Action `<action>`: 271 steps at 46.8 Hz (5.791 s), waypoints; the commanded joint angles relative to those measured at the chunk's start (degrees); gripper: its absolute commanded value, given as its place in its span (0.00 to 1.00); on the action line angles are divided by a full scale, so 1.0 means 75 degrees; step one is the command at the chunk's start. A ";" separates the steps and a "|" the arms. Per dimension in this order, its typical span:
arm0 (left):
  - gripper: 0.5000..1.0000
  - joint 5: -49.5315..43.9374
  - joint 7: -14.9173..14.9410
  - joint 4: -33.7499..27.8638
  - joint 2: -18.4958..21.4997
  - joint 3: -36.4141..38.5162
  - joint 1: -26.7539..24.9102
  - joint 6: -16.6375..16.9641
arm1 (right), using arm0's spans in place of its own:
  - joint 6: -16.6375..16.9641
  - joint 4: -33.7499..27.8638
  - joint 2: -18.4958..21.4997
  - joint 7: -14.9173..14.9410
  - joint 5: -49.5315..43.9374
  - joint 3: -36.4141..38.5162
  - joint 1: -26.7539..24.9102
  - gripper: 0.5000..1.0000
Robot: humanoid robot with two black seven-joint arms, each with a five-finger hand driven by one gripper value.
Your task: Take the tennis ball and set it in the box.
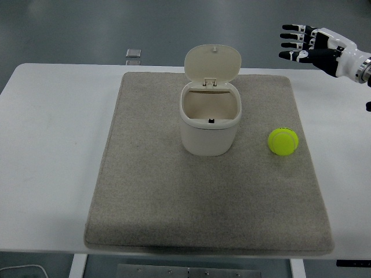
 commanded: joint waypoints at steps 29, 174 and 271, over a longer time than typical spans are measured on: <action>0.98 0.0000 0.0005 0.0000 0.0000 0.0000 0.0000 0.0000 | 0.0198 0.1593 -0.1466 0.1630 -0.3281 -0.0631 -0.0495 0.83; 0.98 0.0000 0.0005 0.0000 0.0000 0.0000 0.0000 0.0000 | -0.2239 0.2437 -0.1865 0.3037 -0.6668 -0.2085 -0.1445 0.10; 0.98 0.0000 -0.0006 0.0000 0.0000 0.0000 0.0000 0.0000 | -0.1864 0.3727 -0.0646 0.2569 -0.6469 -0.1206 0.0009 0.53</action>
